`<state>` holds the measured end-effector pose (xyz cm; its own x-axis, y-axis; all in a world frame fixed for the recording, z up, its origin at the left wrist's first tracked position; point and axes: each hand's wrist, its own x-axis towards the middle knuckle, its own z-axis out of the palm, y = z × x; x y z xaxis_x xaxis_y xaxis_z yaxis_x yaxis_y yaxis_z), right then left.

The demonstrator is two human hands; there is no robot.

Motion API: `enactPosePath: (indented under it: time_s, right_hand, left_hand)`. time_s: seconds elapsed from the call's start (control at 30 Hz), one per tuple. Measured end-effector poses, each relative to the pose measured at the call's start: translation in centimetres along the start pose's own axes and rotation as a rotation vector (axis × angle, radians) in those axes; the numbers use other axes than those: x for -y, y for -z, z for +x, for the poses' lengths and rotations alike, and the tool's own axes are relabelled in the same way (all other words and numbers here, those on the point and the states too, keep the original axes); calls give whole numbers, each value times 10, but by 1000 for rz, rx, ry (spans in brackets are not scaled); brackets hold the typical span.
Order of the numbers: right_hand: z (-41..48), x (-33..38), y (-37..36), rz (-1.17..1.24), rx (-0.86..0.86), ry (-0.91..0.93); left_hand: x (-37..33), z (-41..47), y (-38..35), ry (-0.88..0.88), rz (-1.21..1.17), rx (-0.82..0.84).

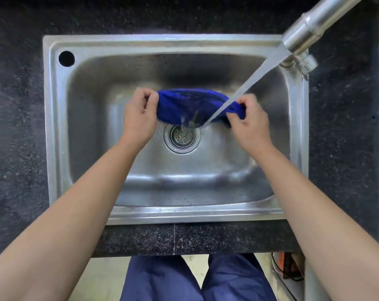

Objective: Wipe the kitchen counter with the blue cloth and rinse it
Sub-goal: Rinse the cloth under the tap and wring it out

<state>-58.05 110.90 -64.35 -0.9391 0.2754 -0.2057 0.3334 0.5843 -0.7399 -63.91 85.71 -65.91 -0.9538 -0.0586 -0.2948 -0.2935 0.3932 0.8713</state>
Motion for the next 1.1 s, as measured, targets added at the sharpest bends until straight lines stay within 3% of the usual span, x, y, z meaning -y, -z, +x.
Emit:
enactPosePath:
  time_s: [0.07, 0.13, 0.2, 0.3, 0.37, 0.5, 0.6, 0.73, 0.9, 1.03, 1.1]
  right_hand:
    - [-3, 2, 6, 68, -106, 50]
    - [-9, -2, 6, 50, -100, 74]
    - [-16, -16, 1, -109, 93, 51]
    - [-26, -42, -7, -459, 600, 1]
    - [-34, -45, -10, -492, 704, -61]
    - [-29, -38, -23, -461, 474, 35]
    - [-16, -35, -39, -595, 558, 125]
    - [-10, -44, -60, -822, 682, 166]
    - [-14, -46, -72, -466, 606, 87]
    - [-14, -43, -62, -501, 552, 54]
    - [-12, -36, -54, -543, 425, 113]
  left_hand:
    - [-8, -3, 3, -89, -2, -33]
    - [-3, -11, 3, -111, 55, -25]
    - [17, -19, 3, -63, 229, 78]
    - [48, -32, 8, 56, 679, 397]
    - [57, -41, 10, 88, 788, 449]
    - [59, -42, 2, -84, 772, 306]
    - [53, -32, -15, -193, 820, 306]
    - [62, -32, -37, -94, 1016, 489]
    - [77, -50, -50, 3, 682, 466]
    - [71, -46, -34, 10, 661, 484]
    - [56, -40, -28, -44, 726, 424]
